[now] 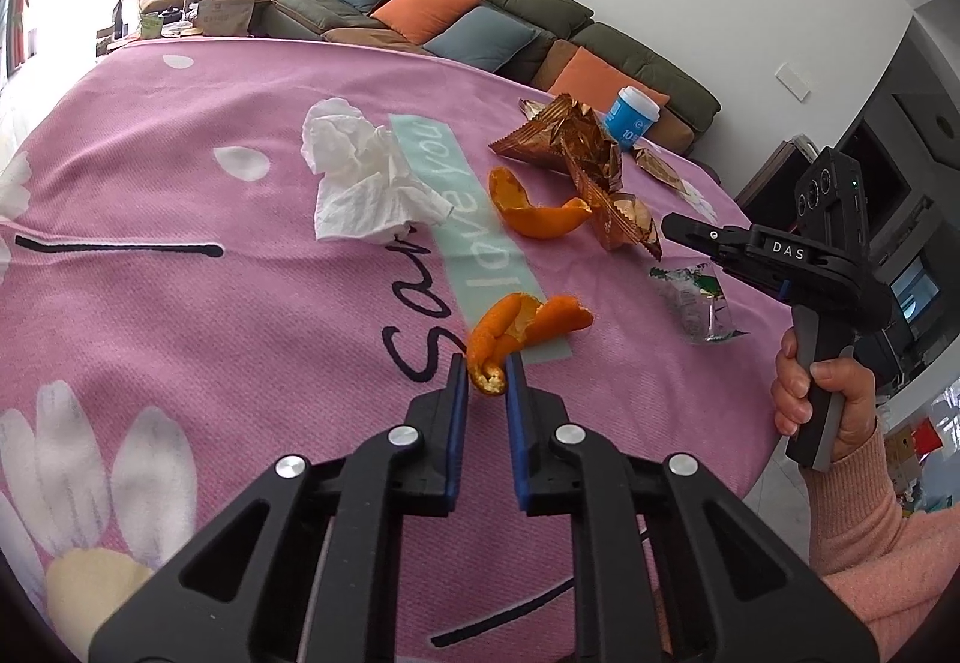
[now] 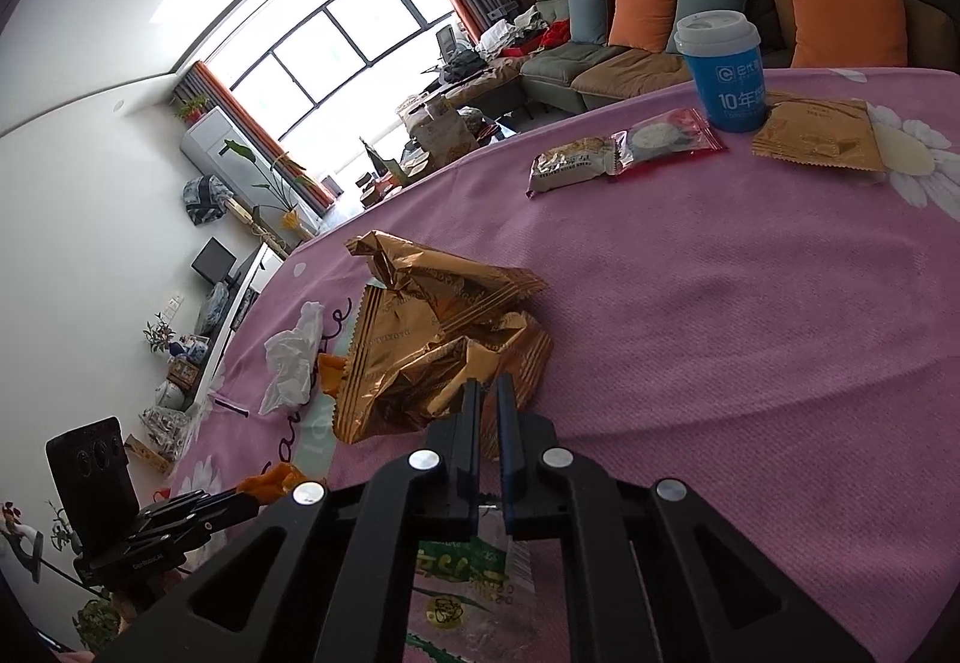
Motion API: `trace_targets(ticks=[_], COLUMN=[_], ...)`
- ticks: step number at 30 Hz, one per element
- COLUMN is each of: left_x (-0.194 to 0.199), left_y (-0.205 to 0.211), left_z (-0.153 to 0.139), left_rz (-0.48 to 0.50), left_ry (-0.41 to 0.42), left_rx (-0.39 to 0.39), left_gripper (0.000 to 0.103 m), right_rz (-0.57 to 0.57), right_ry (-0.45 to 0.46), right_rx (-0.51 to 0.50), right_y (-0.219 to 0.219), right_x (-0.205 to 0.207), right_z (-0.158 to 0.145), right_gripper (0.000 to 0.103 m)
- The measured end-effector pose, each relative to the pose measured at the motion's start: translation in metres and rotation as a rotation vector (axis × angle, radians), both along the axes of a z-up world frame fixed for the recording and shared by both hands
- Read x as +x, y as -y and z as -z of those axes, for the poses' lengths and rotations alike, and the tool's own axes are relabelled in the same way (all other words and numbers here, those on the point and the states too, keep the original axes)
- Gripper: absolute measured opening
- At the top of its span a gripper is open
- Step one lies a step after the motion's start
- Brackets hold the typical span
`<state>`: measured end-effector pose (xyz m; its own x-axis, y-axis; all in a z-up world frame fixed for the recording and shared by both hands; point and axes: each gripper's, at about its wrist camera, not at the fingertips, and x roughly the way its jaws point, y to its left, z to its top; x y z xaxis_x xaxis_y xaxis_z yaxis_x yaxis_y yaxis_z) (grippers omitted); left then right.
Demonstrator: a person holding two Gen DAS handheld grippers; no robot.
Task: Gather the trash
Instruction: 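Grasp the orange peel with the left tool while the right tool grasps the gold foil wrapper, then carry the orange peel and gold wrapper over the teal bin with both tools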
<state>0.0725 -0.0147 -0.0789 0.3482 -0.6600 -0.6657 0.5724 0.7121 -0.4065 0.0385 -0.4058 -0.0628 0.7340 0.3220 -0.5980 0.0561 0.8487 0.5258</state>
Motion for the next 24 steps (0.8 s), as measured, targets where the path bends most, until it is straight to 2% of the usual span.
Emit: trace_targets(ticks=[1,2,3,9,10,11,12,24], left_x=[0.0,0.0,0.0,0.0,0.0,-0.001,-0.002,-0.01], left_y=[0.0,-0.001,-0.002,-0.005,-0.005,-0.006,-0.007,-0.033], left_z=[0.0,0.0,0.0,-0.002,-0.002,-0.003,-0.003,-0.017], left_rz=[-0.003,-0.006,-0.008,-0.019,-0.018,-0.018,-0.018,-0.06], left_ry=[0.002,0.003,0.002,0.006,0.008,0.01,0.013,0.047], left_rx=[0.001,0.001,-0.002,0.0,-0.002,-0.002,-0.002,-0.024], left_gripper=[0.013,0.013,0.013,0.013,0.012,0.012,0.012,0.012], right_rz=[0.002,0.004,0.01,-0.027,-0.033,-0.037,-0.044,-0.094], right_ry=[-0.002,-0.006,-0.012,-0.04,-0.043,-0.045,-0.043,0.03], right_rx=[0.016,0.028,0.028,0.054,0.058,0.057,0.059,0.044], right_y=[0.002,0.004,0.004,-0.004,-0.006,-0.007,-0.008,-0.023], right_x=[0.001,0.002,0.004,0.019,0.021,0.022,0.022,0.0], right_z=[0.001,0.002,0.003,0.013,0.014,0.015,0.015,-0.008], right_gripper=[0.019,0.035,0.039,0.038,0.035,0.022,0.016,0.012])
